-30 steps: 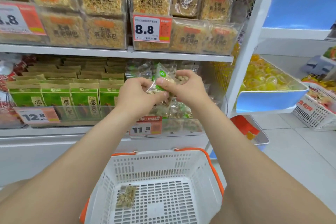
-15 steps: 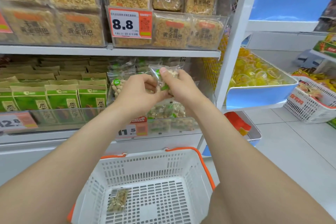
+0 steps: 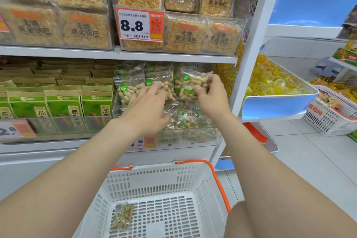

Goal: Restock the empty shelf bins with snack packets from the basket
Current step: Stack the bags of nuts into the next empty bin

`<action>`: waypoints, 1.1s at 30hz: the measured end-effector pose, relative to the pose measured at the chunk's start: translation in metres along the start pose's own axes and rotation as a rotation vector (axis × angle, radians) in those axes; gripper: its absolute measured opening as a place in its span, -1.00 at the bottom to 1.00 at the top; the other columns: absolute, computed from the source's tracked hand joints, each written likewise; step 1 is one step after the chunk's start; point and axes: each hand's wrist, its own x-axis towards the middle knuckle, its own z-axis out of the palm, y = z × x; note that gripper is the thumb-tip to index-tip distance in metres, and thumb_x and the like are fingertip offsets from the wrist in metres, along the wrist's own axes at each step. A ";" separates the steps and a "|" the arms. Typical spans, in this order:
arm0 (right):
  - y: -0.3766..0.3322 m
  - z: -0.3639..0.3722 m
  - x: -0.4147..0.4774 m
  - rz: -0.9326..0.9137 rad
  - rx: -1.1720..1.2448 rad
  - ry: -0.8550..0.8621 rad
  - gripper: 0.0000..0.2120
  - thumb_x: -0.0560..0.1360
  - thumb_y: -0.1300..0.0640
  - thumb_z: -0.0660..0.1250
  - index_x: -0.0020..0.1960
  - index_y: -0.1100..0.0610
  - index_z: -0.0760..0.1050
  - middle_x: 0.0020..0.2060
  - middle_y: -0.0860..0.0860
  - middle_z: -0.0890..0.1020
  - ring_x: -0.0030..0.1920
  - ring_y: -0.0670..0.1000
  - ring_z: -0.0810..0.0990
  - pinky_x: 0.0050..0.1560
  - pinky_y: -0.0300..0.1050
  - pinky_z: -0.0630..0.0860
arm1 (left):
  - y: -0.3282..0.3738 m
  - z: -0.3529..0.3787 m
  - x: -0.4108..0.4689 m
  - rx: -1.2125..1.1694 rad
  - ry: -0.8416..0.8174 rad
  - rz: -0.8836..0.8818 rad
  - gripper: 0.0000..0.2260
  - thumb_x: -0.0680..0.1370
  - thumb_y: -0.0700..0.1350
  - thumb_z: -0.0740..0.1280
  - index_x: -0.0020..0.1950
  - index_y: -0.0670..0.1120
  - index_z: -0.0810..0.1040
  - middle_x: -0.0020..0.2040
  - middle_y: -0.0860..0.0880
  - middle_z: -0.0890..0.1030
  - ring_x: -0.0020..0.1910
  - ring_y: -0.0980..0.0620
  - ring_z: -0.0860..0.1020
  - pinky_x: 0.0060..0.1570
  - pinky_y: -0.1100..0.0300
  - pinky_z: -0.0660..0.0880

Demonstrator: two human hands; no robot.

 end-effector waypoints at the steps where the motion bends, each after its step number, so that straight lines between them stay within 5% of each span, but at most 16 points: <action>1: 0.000 0.003 -0.001 -0.018 -0.054 -0.024 -0.81 0.65 0.16 0.35 0.22 0.14 0.41 -0.08 -0.05 0.52 -0.10 -0.01 0.47 -0.14 -0.14 0.32 | -0.001 0.001 0.001 0.011 -0.019 0.014 -0.44 0.63 0.15 0.32 0.57 -0.02 0.32 0.69 -0.05 0.07 0.63 -0.20 0.12 0.52 -0.27 0.19; 7: -0.009 0.026 0.002 0.022 -0.157 -0.039 -0.60 0.67 0.18 0.23 0.46 0.28 0.29 0.32 0.23 0.48 0.31 0.24 0.47 0.25 0.05 0.41 | -0.007 0.006 0.004 0.033 -0.030 0.035 -0.42 0.64 0.21 0.27 0.60 0.01 0.28 0.72 0.00 -0.19 0.69 -0.16 -0.09 0.56 -0.32 0.06; 9: -0.013 0.032 0.002 0.021 -0.120 -0.083 -0.54 0.67 0.12 0.18 0.50 0.29 0.20 0.33 0.25 0.50 0.33 0.29 0.47 0.30 0.13 0.43 | -0.007 0.007 0.004 0.046 -0.008 0.037 -0.39 0.63 0.25 0.26 0.61 0.01 0.25 0.71 0.00 -0.24 0.69 -0.16 -0.13 0.57 -0.31 0.01; 12: -0.021 0.037 0.003 0.047 -0.065 -0.147 -0.42 0.71 0.02 0.16 0.57 0.32 0.06 0.40 0.24 0.48 0.39 0.27 0.45 0.22 -0.01 0.37 | -0.009 0.009 0.006 0.046 0.010 0.023 -0.30 0.63 0.29 0.23 0.67 0.03 0.10 0.71 -0.01 -0.28 0.69 -0.18 -0.18 0.59 -0.30 -0.03; 17: -0.030 0.044 0.008 0.121 -0.046 -0.119 -0.49 0.74 0.14 0.14 0.55 0.37 0.07 0.47 0.28 0.41 0.48 0.28 0.37 0.37 0.04 0.32 | -0.012 0.015 0.007 0.061 0.034 0.004 -0.18 0.62 0.37 0.15 0.70 0.15 -0.25 0.69 0.10 -0.33 0.68 -0.23 -0.25 0.57 -0.41 -0.10; 26: -0.029 0.059 0.020 0.269 -0.089 -0.223 -0.14 0.64 0.19 0.20 0.62 0.35 -0.38 0.63 0.33 0.06 0.62 0.31 0.11 0.61 0.18 0.10 | -0.014 0.020 0.020 0.049 -0.062 -0.062 -0.19 0.55 0.50 0.09 0.67 0.31 -0.24 0.69 0.16 -0.28 0.62 -0.31 -0.38 0.45 -0.52 -0.29; 29: -0.023 0.059 0.014 0.219 -0.300 -0.186 -0.16 0.67 0.05 0.22 0.63 0.38 -0.26 0.59 0.30 0.24 0.58 0.32 0.20 0.57 0.21 0.16 | -0.013 0.023 0.025 0.058 -0.076 -0.069 -0.22 0.56 0.49 0.06 0.67 0.31 -0.22 0.69 0.17 -0.28 0.62 -0.30 -0.40 0.48 -0.52 -0.30; 33: -0.021 0.056 0.005 0.055 -0.455 0.071 -0.22 0.63 -0.07 0.30 0.60 0.38 0.05 0.40 0.25 0.48 0.43 0.30 0.40 0.38 0.20 0.37 | -0.013 0.027 0.022 0.036 -0.045 -0.061 -0.26 0.59 0.47 0.02 0.68 0.29 -0.21 0.69 0.13 -0.29 0.63 -0.28 -0.39 0.50 -0.50 -0.27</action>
